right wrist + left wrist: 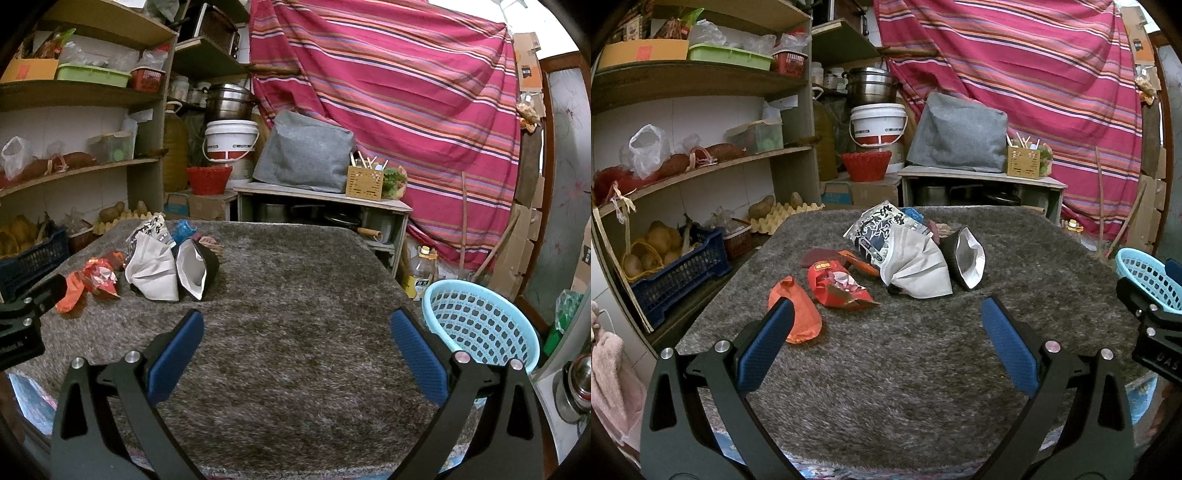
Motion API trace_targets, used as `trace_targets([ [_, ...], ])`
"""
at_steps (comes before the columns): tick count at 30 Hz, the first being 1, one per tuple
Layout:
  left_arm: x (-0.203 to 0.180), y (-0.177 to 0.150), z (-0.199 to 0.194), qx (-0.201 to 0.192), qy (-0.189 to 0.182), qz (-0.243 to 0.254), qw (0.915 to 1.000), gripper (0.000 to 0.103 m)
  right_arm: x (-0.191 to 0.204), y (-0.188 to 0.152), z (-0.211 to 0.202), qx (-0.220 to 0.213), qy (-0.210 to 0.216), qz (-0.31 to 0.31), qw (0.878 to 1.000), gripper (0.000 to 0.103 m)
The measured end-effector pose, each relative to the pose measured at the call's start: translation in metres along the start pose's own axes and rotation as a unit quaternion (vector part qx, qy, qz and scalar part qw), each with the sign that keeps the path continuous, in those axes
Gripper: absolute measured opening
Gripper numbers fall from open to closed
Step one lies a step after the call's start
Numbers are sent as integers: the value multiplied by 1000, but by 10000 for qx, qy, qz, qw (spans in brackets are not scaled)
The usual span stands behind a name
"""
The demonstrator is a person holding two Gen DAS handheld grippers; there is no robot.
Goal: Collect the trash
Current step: 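Grasp the orange bag with the left tool while the right tool grasps the silver foil pouch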
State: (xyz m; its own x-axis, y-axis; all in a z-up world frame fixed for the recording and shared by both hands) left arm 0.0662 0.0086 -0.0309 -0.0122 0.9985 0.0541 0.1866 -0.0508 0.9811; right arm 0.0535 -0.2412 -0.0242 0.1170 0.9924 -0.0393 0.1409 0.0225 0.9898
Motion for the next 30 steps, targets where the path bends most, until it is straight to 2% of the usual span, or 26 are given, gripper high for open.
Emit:
trace_targets([
  [7,4,-1,6,11,85,17,10000,98,-7,2,2,67,-68,22,10000,99],
  [17,22,19,24,-17,207,-32,9998,98,-1,32,25,15,-131,12,9999,99],
  [24,54,25,48,109,505,-10,9987,98,12,56,45,-107,-30,-74,9999,99],
  [30,87,31,72,156,702,-44,9974,98,24,73,82,-65,-34,-130,9999,99],
])
Point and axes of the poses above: each gripper's, at about its wrist camera, not at the fingertips, and z roughly the way its jaws point, x to its left, y to its top, the point moved 7 cm from there along z, roughly the way its jaws point, and after that the axes turned 13 degrees about -x, right-handed, at the moved point
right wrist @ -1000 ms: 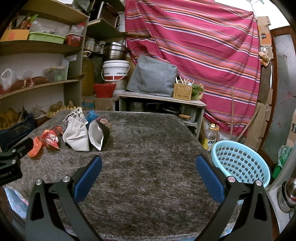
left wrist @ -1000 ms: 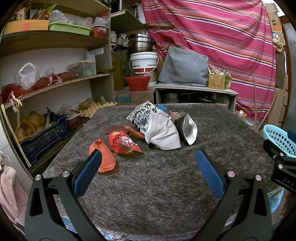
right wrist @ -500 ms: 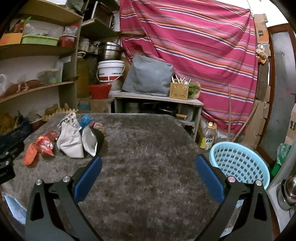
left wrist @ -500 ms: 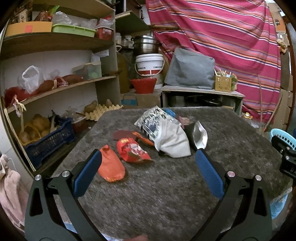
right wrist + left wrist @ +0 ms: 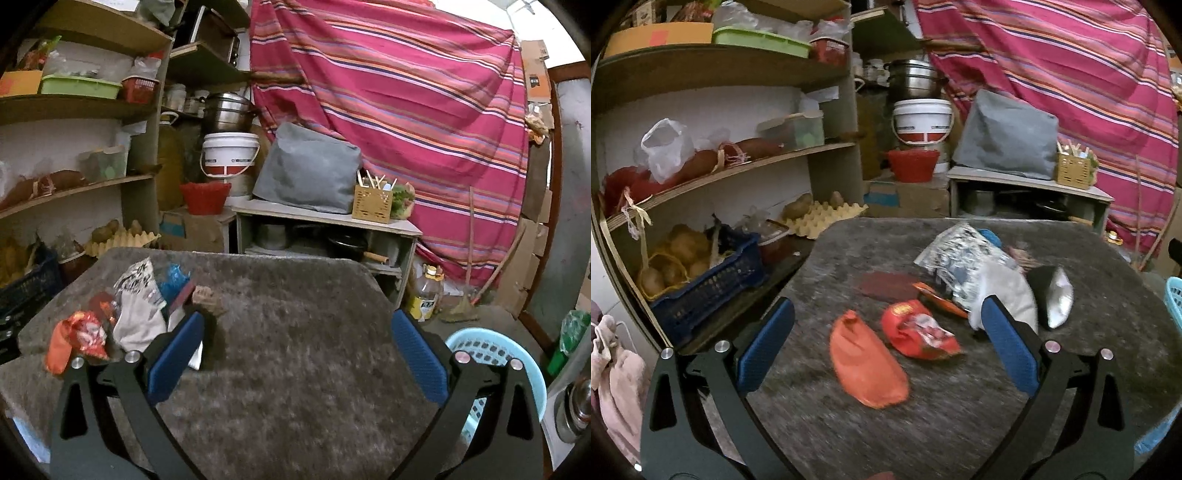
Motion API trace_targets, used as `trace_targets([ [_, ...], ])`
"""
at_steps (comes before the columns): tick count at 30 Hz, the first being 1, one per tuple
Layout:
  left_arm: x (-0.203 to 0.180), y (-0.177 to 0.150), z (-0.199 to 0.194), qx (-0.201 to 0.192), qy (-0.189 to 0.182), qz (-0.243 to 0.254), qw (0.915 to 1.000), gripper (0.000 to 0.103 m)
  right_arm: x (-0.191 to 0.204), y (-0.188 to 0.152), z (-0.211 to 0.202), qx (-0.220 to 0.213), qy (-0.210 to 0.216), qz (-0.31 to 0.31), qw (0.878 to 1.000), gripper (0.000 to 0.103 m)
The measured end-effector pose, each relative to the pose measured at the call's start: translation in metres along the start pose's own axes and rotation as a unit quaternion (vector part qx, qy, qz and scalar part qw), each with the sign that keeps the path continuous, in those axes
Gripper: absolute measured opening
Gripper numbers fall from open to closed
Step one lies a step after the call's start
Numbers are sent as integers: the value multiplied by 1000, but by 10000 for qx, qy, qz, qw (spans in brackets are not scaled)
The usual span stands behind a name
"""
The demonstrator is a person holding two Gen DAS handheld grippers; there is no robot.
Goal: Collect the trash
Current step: 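Grasp the orange bag with the left tool while the right tool grasps the silver foil pouch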
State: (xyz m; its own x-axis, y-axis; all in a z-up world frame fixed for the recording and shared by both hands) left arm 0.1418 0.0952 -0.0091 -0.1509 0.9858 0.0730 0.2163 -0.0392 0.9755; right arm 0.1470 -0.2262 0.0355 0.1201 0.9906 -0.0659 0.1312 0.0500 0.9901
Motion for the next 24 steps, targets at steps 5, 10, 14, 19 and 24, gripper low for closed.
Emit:
trace_targets([
  [5,22,-10,23,213,136,-80,9997,98,5,-4,43,178,-10,10,9998,99],
  [10,41,-27,45,514,344,-180,9979,98,7,-23,65,290,52,109,9995,99],
  [14,46,-47,61,843,237,-222,9959,98,10,-40,80,522,45,-71,9986,99],
  [19,51,-67,71,1028,177,-188,9944,98,4,-44,87,736,-17,36,9973,99],
  [24,49,-84,91,1351,-112,-295,9903,96,2,-44,89,785,-85,105,9968,99],
])
Point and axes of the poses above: each gripper's, at about its wrist camera, not at the fingertips, and z roughly the way its jaws point, x to its left, y to its top, the point moved 7 cm from there along z, roughly the way its jaws point, and after that the axes turned 13 degrees about -x, right-handed, at the moved point
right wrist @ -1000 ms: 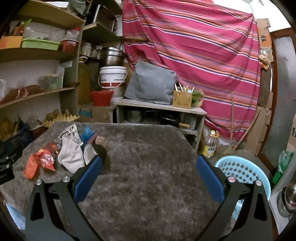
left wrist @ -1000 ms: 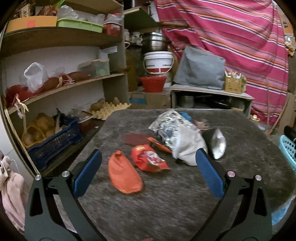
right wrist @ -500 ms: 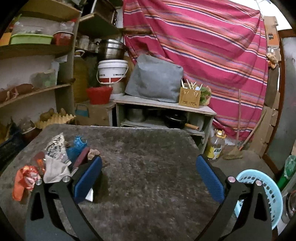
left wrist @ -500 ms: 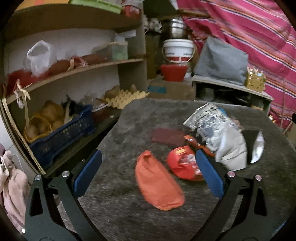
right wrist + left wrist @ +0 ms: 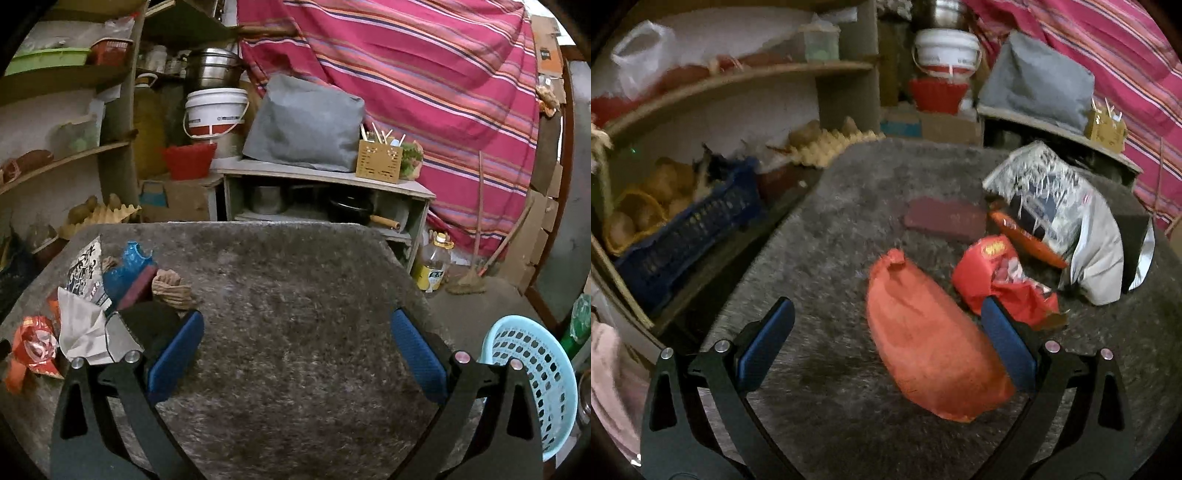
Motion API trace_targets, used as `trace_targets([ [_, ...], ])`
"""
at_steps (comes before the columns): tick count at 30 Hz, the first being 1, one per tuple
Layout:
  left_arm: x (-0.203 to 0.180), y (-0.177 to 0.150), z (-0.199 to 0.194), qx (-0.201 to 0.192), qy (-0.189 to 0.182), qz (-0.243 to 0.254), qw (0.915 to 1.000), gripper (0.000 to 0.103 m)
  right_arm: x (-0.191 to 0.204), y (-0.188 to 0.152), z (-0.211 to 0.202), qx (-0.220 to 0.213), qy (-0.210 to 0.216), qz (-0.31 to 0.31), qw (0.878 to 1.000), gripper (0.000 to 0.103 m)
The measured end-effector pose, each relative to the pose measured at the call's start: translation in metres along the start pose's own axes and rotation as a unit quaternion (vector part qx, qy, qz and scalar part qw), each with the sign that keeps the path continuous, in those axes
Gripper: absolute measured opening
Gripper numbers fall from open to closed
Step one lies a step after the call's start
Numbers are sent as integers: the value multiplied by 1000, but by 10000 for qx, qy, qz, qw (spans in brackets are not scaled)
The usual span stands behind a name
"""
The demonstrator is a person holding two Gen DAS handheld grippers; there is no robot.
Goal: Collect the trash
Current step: 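Grasp the orange bag with the left tool while the right tool grasps the silver foil pouch, then carry the orange bag and silver pouch in both tools over the blue basket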
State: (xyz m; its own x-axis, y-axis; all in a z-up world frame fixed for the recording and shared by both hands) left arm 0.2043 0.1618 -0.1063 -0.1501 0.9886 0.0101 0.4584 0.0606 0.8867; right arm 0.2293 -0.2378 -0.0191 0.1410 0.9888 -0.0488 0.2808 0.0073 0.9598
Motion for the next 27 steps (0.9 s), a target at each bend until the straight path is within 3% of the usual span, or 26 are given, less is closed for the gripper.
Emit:
trace_targets([
  [7,-12,-16,31,574,-500,-57,9971,77,6,-2,3,28,-45,-135,9999,99],
  [11,-18,-20,35,726,-670,-89,9951,49,9,-1,6,71,14,-70,9999,99],
  [13,-22,-20,34,712,-715,-1,9949,26,15,2,8,104,104,-36,9999,99],
  [14,-22,-19,34,709,-692,37,9951,9,19,4,9,105,140,-38,9998,99],
  [15,-21,-19,34,717,-734,0,9947,5,23,6,10,99,160,-42,9998,99],
  [20,-13,-12,37,751,-831,-251,9934,1,49,18,25,183,349,-45,9992,99],
  [27,-9,19,43,487,-569,-1,9972,1,80,18,53,530,502,-40,9973,99],
])
Point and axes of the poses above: each gripper's, at about its wrist camera, not at the fingertips, and z roughly the way its jaws point, x to its left, y to its top, the point moved 7 cm from there along z, roughly the way its jaws point, and after that the axes turned 13 degrees about -x, right-handed, at the moved point
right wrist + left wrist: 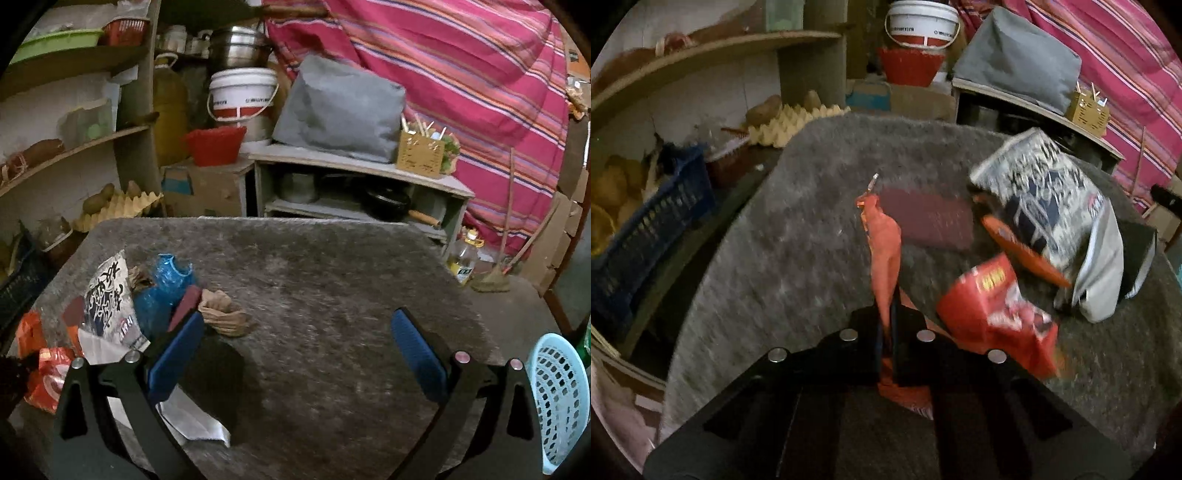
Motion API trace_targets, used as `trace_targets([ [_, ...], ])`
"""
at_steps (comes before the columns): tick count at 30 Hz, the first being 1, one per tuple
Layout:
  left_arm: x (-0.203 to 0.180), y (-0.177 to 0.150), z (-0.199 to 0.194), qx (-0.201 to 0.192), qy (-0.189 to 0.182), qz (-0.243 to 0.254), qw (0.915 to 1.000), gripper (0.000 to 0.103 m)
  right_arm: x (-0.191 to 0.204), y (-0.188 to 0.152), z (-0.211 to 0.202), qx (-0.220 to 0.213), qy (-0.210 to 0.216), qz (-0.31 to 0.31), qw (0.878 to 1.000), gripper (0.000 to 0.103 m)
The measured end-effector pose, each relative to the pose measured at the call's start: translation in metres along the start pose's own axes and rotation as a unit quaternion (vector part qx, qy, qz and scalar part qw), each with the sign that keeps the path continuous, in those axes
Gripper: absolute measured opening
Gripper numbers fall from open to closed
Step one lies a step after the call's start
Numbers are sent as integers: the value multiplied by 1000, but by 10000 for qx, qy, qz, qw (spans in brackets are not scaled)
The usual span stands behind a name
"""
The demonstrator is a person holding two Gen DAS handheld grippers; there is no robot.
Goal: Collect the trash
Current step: 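Carry the orange bag and silver pouch in both tools over the blue basket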
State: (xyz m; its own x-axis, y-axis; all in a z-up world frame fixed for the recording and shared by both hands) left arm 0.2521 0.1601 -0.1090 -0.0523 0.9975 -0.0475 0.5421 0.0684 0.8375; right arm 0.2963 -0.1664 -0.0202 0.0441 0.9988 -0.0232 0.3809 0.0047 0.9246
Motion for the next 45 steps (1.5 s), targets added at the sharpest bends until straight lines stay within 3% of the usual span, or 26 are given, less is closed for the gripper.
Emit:
trace_targets([
  [4,7,13,-3,-82,-13,-254,9996,1,12,-8,15,170,38,-79,9998,99],
  [9,0,19,-14,-273,74,-59,9996,1,12,-23,17,308,-145,-485,9982,99],
  [15,-1,31,-23,-415,51,-208,9989,1,-31,-28,14,351,-674,-569,9955,99],
  [21,-9,47,-36,-643,-160,-376,9971,1,-61,-18,2,195,-782,-294,9963,99],
  [25,-32,54,-43,-746,-352,-299,9961,1,-51,-14,-7,88,-349,-71,9993,99],
  [30,-58,55,-45,-767,-479,-164,9958,1,-16,-37,1,446,133,-308,9984,99],
  [36,-72,53,-44,-746,-507,-75,9959,1,9,-60,4,674,304,-771,9943,99],
  [41,-78,49,-39,-667,-473,-2,9967,1,14,-70,9,809,488,-753,9927,97],
  [43,-80,49,-38,-642,-460,7,9969,1,17,-70,8,808,666,-721,9919,79],
  [45,-82,48,-37,-633,-457,30,9969,1,19,-69,7,830,798,-646,9912,77],
])
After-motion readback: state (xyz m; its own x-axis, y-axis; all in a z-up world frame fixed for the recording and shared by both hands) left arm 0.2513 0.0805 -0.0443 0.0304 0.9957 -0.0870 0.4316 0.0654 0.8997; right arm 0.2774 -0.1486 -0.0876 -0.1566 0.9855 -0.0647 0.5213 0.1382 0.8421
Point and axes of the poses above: each gripper's, at about its wrist camera, not at the fingertips, and z roughly the way its jaws point, x to its left, y to its top, the point moved 7 cm from there along z, roughly the way its jaws point, and after that the axes turned 13 degrees about -x, right-handed, at the moved point
